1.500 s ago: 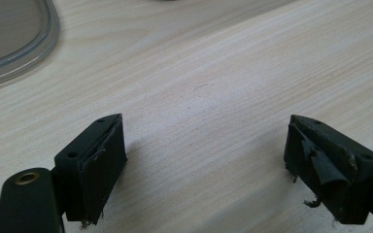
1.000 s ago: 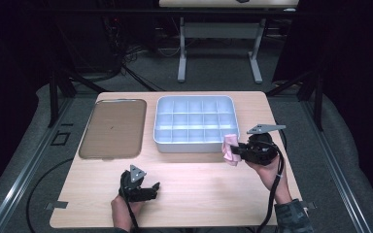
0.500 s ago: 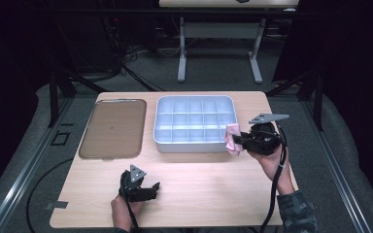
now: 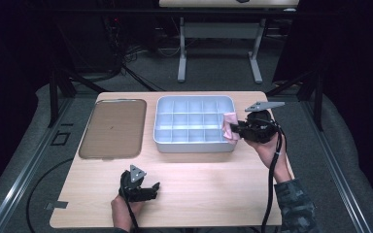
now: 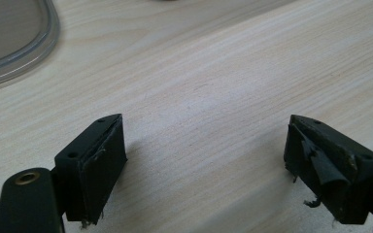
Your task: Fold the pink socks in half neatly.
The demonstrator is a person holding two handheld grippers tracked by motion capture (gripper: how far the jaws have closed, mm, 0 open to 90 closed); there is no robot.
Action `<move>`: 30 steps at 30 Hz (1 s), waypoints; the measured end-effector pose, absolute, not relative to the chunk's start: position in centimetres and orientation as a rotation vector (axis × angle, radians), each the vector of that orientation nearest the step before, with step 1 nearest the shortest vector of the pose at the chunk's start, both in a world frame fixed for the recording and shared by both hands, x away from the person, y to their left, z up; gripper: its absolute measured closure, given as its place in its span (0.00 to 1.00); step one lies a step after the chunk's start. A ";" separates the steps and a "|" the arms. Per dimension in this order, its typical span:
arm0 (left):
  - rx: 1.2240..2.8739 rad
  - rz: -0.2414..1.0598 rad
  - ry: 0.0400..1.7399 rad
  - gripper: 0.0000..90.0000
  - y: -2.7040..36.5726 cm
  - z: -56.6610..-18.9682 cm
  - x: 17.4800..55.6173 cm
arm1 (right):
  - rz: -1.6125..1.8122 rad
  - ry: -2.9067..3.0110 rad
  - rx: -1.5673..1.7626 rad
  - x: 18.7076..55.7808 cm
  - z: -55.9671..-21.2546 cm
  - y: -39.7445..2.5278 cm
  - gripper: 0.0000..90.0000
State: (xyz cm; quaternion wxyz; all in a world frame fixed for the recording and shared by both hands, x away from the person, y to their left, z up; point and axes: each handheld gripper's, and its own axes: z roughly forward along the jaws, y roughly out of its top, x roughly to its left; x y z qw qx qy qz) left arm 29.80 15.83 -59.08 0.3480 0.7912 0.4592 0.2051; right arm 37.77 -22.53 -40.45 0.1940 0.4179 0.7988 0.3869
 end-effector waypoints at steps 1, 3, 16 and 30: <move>2.052 0.532 1.190 0.17 15.8 -59.1 29.8 | 1.085 2.240 1.172 37.8 -40.5 -22.5 0.84; 2.052 0.532 1.190 0.17 15.8 -59.1 29.8 | 1.074 2.241 1.166 38.2 -40.5 -22.4 0.84; 2.052 0.532 1.191 0.17 15.8 -59.1 29.8 | 1.028 2.223 1.193 40.5 -41.8 -22.2 0.84; 2.052 0.532 1.191 0.17 15.8 -59.1 29.8 | 0.975 2.226 1.228 42.9 -43.7 -22.2 0.84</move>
